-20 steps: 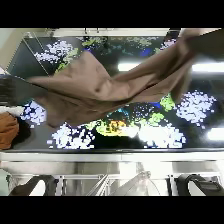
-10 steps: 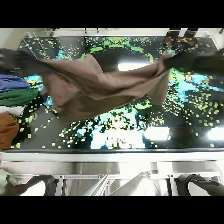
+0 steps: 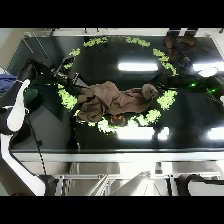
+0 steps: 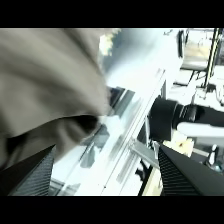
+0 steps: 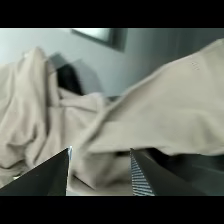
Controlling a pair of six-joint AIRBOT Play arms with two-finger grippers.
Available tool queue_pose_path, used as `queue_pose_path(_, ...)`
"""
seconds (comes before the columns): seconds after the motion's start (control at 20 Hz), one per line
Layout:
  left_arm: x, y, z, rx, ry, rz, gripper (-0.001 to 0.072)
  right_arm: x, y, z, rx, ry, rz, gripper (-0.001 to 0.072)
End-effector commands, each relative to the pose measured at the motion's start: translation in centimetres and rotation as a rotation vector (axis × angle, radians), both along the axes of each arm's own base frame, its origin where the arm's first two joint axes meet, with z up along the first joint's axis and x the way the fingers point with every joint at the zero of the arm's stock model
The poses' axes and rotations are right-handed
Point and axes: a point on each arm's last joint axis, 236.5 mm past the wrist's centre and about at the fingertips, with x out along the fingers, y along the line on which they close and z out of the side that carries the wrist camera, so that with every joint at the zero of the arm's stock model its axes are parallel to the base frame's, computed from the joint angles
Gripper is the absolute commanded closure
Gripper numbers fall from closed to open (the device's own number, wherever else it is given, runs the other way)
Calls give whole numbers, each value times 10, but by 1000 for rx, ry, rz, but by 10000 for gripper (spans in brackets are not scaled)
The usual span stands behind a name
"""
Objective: Fold the shirts.
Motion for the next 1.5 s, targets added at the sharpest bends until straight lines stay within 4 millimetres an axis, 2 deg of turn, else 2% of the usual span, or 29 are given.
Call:
queue_pose_path(0.0, 15, 37, 13, 22, 21, 91, -13, -23, -33, 7, -21, 68, -1, 265)
queue_pose_path(0.1, -4, 61, 15, 101, 44, 120, 2, -47, -52, -2, -102, 149, 17, 265)
queue_pose_path(0.2, -38, 90, -12, 277, 85, 139, 3, -64, -63, -16, -173, 205, 16, 264)
queue_pose_path(0.25, -55, 99, -29, 347, 94, 153, 3, -69, -60, -24, -172, 221, 20, 247)
queue_pose_path(0.35, -70, 103, -59, 385, 100, 238, 3, -75, -48, -44, -168, 250, 27, 99)
queue_pose_path(0.4, -69, 105, -75, 403, 95, 296, 3, -77, -39, -55, -167, 264, 39, 100)
queue_pose_path(0.5, -57, 98, -96, 367, 88, 376, 4, -78, -18, -69, -154, 289, 75, 100)
queue_pose_path(0.6, -39, 81, -100, 252, 103, 410, 4, -79, 4, -81, -141, 302, 107, 100)
queue_pose_path(0.75, -12, 67, -116, 241, 97, 382, 4, -79, 25, -89, -131, 305, 130, 101)
queue_pose_path(0.9, 18, 48, -127, 247, 55, 352, 5, -76, 30, -86, -109, 301, 122, 100)
queue_pose_path(1.05, 53, 37, -126, 251, -11, 362, 15, -79, 30, -86, -106, 309, 129, 100)
queue_pose_path(1.1, 60, 33, -124, 248, -23, 362, 149, -79, 30, -86, -104, 313, 123, 101)
queue_pose_path(1.15, 64, 26, -121, 238, -36, 345, 242, -77, 30, -86, -105, 309, 119, 100)
queue_pose_path(1.2, 66, 21, -118, 227, -40, 326, 419, -75, 29, -87, -108, 303, 111, 101)
queue_pose_path(1.25, 66, 16, -114, 220, -46, 300, 670, -71, 27, -89, -112, 296, 98, 101)
queue_pose_path(1.45, 74, 16, -100, 211, -70, 294, 686, -63, 31, -105, -74, 316, 56, 112)
